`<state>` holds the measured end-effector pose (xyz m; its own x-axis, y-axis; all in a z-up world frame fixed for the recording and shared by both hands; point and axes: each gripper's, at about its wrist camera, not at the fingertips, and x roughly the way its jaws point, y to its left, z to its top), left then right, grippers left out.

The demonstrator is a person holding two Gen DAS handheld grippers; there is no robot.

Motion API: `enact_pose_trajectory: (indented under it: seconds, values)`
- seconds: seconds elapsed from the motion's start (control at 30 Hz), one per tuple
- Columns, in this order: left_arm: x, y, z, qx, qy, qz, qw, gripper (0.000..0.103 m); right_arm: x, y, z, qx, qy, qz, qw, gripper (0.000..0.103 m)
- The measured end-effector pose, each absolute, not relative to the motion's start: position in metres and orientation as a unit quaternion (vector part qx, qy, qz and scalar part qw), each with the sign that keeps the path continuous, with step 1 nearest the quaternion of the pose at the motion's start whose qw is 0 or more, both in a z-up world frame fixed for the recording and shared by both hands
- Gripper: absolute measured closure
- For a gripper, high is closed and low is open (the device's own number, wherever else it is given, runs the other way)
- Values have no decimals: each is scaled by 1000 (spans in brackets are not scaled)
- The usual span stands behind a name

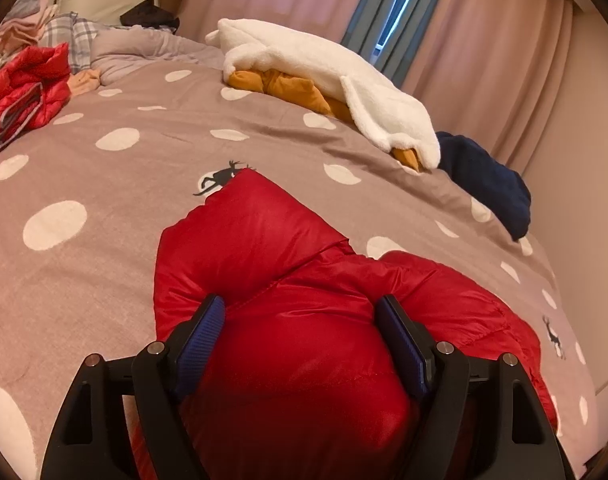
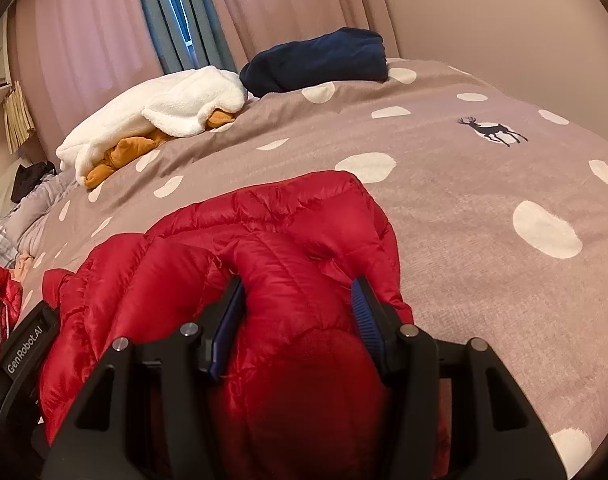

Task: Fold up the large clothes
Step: 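Hold the red jacket bundle firmly with both closed tools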

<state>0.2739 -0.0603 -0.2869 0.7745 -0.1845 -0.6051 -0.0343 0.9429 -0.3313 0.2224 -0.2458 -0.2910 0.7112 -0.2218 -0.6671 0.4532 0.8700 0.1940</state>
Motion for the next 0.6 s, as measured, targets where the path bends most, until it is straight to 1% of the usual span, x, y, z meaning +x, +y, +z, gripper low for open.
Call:
enact_pose_trajectory:
  seconds: [0.47, 0.6]
  values:
    - [274, -59, -284, -172, 333, -44, 926, 25, 220, -248, -291, 174, 326, -189, 910, 50]
    - [274, -58, -285, -173, 333, -44, 926, 24, 220, -248, -290, 172, 325, -192, 910, 48]
